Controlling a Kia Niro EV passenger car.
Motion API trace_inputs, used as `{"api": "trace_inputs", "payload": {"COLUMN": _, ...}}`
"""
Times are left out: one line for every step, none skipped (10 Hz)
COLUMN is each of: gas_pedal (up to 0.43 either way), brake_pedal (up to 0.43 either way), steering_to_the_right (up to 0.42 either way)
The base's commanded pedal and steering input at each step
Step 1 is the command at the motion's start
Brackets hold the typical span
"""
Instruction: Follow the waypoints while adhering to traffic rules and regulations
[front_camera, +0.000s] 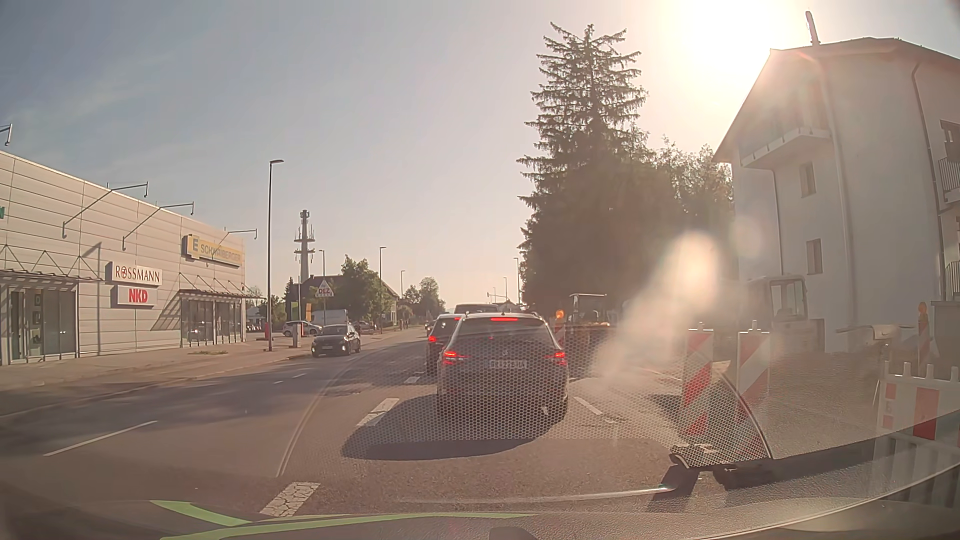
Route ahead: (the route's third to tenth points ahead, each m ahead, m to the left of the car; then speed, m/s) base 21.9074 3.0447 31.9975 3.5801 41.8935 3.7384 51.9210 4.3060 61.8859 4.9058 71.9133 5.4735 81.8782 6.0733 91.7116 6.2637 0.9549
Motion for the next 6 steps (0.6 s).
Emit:
{"api": "trace_inputs", "payload": {"gas_pedal": 0.0, "brake_pedal": 0.055, "steering_to_the_right": 0.001}}
{"api": "trace_inputs", "payload": {"gas_pedal": 0.0, "brake_pedal": 0.055, "steering_to_the_right": 0.001}}
{"api": "trace_inputs", "payload": {"gas_pedal": 0.0, "brake_pedal": 0.055, "steering_to_the_right": 0.001}}
{"api": "trace_inputs", "payload": {"gas_pedal": 0.0, "brake_pedal": 0.055, "steering_to_the_right": 0.001}}
{"api": "trace_inputs", "payload": {"gas_pedal": 0.0, "brake_pedal": 0.061, "steering_to_the_right": 0.001}}
{"api": "trace_inputs", "payload": {"gas_pedal": 0.0, "brake_pedal": 0.061, "steering_to_the_right": 0.001}}
